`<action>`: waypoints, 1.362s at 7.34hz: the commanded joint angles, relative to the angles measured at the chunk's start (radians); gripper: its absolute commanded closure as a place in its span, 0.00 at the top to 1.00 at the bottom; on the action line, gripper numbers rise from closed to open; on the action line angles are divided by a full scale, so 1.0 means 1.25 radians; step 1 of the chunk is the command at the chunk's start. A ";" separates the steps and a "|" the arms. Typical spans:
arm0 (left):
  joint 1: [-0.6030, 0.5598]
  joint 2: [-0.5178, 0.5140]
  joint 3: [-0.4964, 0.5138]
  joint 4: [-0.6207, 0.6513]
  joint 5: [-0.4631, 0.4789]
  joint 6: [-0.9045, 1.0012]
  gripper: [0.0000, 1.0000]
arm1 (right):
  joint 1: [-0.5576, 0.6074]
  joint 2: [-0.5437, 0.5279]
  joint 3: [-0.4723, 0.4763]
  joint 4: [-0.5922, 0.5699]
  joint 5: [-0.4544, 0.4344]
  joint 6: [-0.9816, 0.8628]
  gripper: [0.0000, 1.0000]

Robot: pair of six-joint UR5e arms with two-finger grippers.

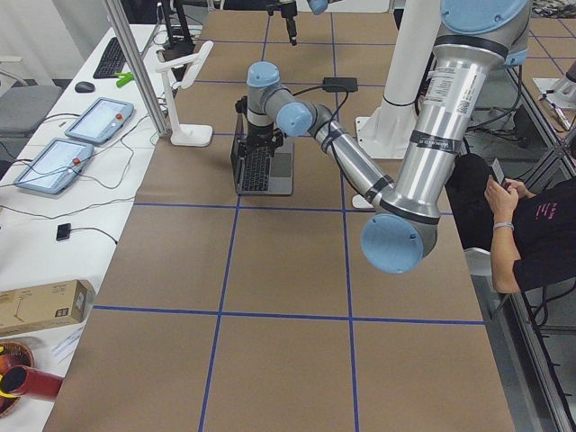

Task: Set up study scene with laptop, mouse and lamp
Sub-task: 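Release the laptop with the left gripper while the right arm reaches toward the black pad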

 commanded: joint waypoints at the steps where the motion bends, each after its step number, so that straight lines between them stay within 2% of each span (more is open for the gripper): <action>1: -0.039 0.049 0.013 0.000 -0.005 0.000 1.00 | -0.044 -0.123 0.001 0.267 -0.034 0.215 0.94; 2: -0.050 0.077 0.016 -0.003 -0.003 0.008 1.00 | -0.050 -0.138 0.000 0.342 -0.034 0.322 0.94; 3: -0.061 0.081 0.023 -0.004 -0.002 0.009 1.00 | -0.084 -0.143 -0.004 0.360 -0.039 0.360 0.94; 5: -0.062 0.122 0.020 -0.013 0.000 0.011 1.00 | -0.172 -0.148 -0.022 0.370 -0.065 0.368 0.91; 6: -0.065 0.141 0.018 -0.013 0.001 0.011 1.00 | -0.228 -0.148 -0.036 0.370 -0.110 0.368 0.90; 7: -0.065 0.143 0.024 -0.013 0.001 0.011 1.00 | -0.258 -0.149 -0.040 0.370 -0.125 0.368 0.89; 8: -0.065 0.145 0.021 -0.013 0.001 0.011 1.00 | -0.275 -0.156 -0.040 0.368 -0.126 0.368 0.82; 10: -0.065 0.146 0.021 -0.013 0.003 0.009 1.00 | -0.306 -0.163 -0.040 0.368 -0.126 0.368 0.82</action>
